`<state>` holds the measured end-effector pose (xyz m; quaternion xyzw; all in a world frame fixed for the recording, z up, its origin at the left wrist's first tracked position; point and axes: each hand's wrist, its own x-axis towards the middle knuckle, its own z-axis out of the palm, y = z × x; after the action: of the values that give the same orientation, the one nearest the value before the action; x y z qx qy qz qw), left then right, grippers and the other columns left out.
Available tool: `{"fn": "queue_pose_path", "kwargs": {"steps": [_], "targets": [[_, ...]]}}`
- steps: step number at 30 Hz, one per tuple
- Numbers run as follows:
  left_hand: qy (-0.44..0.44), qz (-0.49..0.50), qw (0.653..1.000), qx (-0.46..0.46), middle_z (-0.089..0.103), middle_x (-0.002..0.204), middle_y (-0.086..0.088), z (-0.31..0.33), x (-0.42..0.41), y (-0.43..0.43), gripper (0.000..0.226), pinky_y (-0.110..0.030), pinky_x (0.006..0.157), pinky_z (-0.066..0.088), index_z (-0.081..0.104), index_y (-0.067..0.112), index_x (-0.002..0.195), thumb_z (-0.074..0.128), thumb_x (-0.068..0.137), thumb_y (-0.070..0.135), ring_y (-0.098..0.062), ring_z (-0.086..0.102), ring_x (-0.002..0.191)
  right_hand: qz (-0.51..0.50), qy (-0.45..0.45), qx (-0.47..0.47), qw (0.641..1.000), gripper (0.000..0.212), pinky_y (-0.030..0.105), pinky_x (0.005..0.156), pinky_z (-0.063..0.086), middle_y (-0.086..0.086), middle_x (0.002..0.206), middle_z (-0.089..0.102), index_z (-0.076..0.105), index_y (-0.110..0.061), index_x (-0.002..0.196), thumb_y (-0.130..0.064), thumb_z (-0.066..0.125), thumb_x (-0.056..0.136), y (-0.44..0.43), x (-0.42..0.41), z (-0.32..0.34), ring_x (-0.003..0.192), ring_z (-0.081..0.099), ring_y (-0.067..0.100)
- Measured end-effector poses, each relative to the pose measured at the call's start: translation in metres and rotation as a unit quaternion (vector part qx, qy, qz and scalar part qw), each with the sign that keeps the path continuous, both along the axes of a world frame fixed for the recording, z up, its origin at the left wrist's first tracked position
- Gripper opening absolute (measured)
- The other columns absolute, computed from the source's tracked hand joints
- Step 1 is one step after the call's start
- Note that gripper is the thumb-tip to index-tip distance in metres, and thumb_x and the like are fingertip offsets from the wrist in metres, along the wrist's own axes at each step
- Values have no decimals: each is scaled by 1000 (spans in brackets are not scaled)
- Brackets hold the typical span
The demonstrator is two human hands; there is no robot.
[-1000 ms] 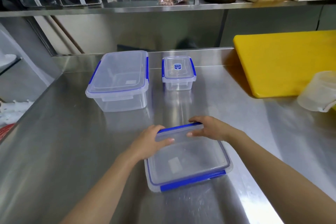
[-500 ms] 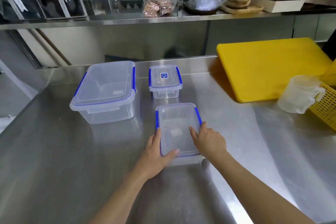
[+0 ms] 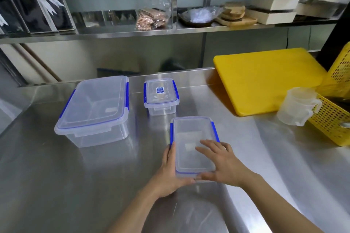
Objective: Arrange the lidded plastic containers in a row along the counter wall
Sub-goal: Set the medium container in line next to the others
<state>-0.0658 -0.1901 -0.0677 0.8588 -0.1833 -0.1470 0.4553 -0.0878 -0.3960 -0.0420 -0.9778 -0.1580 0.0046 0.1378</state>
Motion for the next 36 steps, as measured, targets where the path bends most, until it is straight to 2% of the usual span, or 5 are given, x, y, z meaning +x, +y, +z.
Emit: {"fn": "queue_pose_path", "kwargs": {"steps": [7,13,21,27,36], "targets": [[-253,84,959,96,52,118,1,-2,9,-38,67,-26,92,38,61,19,114,81,56,48,-19,49,107,-15,-35,-54,998,70,25,100,25,-2,144,38,40,-22,134,-64,48,79,-36,15,6,129,35,15],[-434,75,889,126,66,75,7,-5,37,-59,22,-22,73,41,65,19,75,74,64,35,-13,57,76,-50,-134,-20,989,50,25,61,52,6,88,70,69,-10,89,-55,51,78,-43,36,7,74,67,23],[-378,50,900,212,75,92,-1,9,98,-95,47,-29,80,56,73,10,89,88,48,27,-14,70,88,-99,-144,-32,984,64,25,60,53,7,83,71,70,-8,86,-54,26,89,-61,105,-2,72,68,25],[-236,22,930,280,-27,147,4,-7,149,-114,100,-30,110,-17,-25,16,137,49,82,56,-11,-26,134,-122,-67,-70,988,92,41,110,25,-1,145,40,38,-19,137,-76,1,75,-86,176,-9,134,34,15],[-185,57,945,264,-33,145,8,-17,208,-135,104,-27,106,-10,-23,20,141,54,80,57,-9,-32,131,-113,-4,-108,988,91,41,115,6,0,156,-4,-7,-20,144,-74,26,78,-98,236,-28,141,-10,18]]}}
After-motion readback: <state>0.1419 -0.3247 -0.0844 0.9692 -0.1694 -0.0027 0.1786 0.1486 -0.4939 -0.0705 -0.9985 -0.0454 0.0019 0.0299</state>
